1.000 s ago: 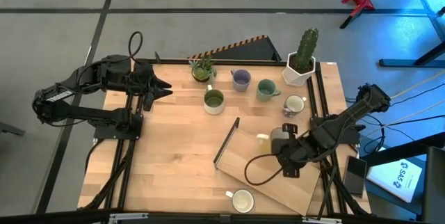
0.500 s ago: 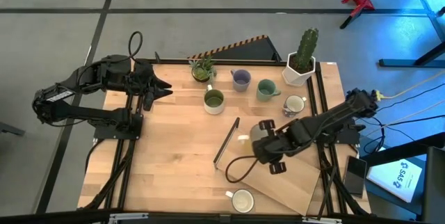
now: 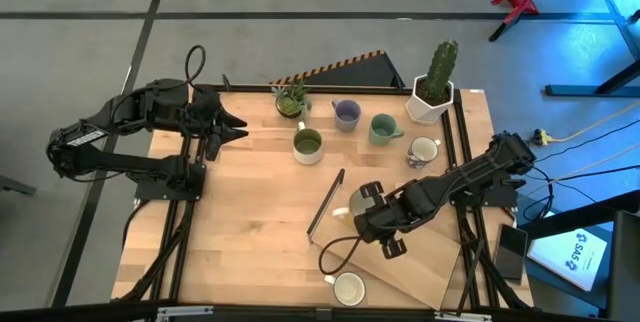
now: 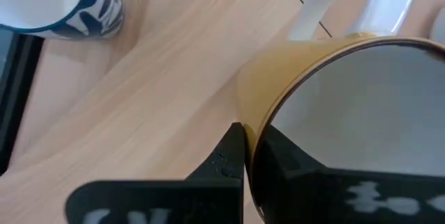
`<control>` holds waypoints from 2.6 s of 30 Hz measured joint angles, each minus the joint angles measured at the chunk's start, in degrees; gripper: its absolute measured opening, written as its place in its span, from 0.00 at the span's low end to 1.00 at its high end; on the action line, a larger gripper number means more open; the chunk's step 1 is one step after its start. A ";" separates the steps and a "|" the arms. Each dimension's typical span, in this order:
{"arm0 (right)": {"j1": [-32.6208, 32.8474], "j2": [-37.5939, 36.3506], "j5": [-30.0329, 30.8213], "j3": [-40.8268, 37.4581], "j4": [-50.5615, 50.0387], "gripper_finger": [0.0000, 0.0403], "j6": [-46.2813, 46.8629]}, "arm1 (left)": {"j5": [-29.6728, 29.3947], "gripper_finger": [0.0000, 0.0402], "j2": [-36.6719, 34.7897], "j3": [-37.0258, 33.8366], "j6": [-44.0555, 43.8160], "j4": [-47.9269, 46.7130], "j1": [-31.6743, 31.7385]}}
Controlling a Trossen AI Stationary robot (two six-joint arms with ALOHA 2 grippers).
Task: Place coffee mugs
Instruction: Put the yellow mug on the shelf
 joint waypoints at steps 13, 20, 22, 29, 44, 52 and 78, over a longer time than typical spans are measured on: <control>-0.85 2.11 0.04 0.00 1.94 0.00 0.39 | -1.91 0.34 0.01 0.00 0.09 -0.05 0.02; -3.17 3.16 1.47 -0.02 -1.48 0.00 1.58 | -2.01 0.34 0.02 0.00 1.34 -0.07 0.00; -4.17 3.28 1.80 0.01 -1.60 0.00 1.57 | -2.50 0.34 0.02 0.00 1.43 -0.04 0.00; -6.09 4.51 -0.50 0.02 -1.17 0.00 1.29 | -3.83 0.34 0.02 0.00 1.51 -0.06 0.00; -6.03 5.22 -0.61 1.44 1.91 0.00 -0.06 | -3.89 0.34 0.02 0.00 1.46 -0.04 0.01; -6.01 5.79 0.08 1.44 1.53 0.05 0.45 | -3.87 0.34 0.02 0.00 1.48 -0.04 0.00; -5.99 5.64 1.43 1.51 4.06 0.22 -1.27 | -3.48 0.34 0.02 0.00 3.17 -0.04 0.00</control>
